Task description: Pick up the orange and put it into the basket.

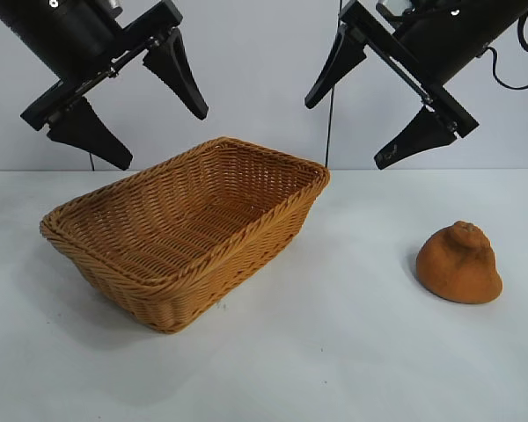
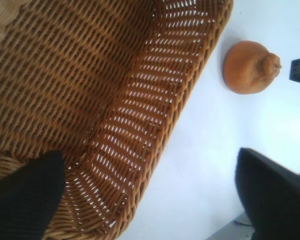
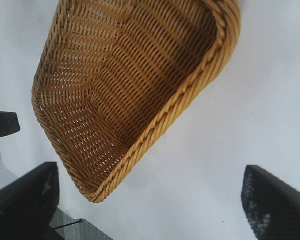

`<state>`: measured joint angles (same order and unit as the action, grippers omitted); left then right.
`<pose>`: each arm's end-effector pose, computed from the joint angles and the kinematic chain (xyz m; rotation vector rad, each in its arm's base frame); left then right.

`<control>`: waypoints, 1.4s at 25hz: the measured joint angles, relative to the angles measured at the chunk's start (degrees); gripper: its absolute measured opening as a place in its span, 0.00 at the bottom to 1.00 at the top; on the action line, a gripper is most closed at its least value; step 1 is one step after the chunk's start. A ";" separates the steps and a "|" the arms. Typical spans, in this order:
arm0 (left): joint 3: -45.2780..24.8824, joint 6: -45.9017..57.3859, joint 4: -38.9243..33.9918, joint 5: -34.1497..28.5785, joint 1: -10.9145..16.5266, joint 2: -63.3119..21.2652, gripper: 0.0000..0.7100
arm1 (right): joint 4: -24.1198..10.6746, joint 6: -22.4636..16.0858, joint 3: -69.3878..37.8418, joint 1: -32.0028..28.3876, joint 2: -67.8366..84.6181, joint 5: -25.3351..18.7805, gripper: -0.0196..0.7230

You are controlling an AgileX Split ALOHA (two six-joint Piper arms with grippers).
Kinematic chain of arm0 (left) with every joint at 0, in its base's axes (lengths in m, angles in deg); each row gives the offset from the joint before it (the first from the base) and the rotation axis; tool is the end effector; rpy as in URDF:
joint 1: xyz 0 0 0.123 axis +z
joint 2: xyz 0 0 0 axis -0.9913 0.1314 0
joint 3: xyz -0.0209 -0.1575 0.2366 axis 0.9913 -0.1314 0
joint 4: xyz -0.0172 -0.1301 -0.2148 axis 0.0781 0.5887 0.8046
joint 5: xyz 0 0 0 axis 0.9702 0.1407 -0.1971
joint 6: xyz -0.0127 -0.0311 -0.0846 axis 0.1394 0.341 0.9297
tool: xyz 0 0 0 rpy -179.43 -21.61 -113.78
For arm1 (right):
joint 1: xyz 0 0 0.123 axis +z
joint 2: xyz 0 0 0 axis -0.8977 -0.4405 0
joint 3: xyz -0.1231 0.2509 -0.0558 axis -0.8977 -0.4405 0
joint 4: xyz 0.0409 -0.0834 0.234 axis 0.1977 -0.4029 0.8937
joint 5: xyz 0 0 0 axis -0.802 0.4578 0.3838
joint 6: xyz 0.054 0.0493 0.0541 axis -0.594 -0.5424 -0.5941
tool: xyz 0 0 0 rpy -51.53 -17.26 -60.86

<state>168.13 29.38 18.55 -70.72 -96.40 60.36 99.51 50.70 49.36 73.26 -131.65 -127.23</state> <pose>0.3803 -0.1414 0.2464 0.0082 2.7755 -0.8787 0.3938 0.1186 0.2368 -0.0892 2.8377 0.9589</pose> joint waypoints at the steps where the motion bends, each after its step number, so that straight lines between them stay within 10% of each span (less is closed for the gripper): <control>1: 0.00 0.00 0.00 0.00 0.00 0.00 0.92 | 0.00 0.00 0.00 0.00 0.00 -0.04 0.94; 35: 0.00 0.02 -0.28 1.07 0.00 -0.16 0.92 | 0.00 0.02 0.00 0.00 0.00 -0.04 0.94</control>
<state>168.13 29.40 18.27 -69.65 -96.40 60.20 99.51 50.73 49.36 73.26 -131.65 -127.27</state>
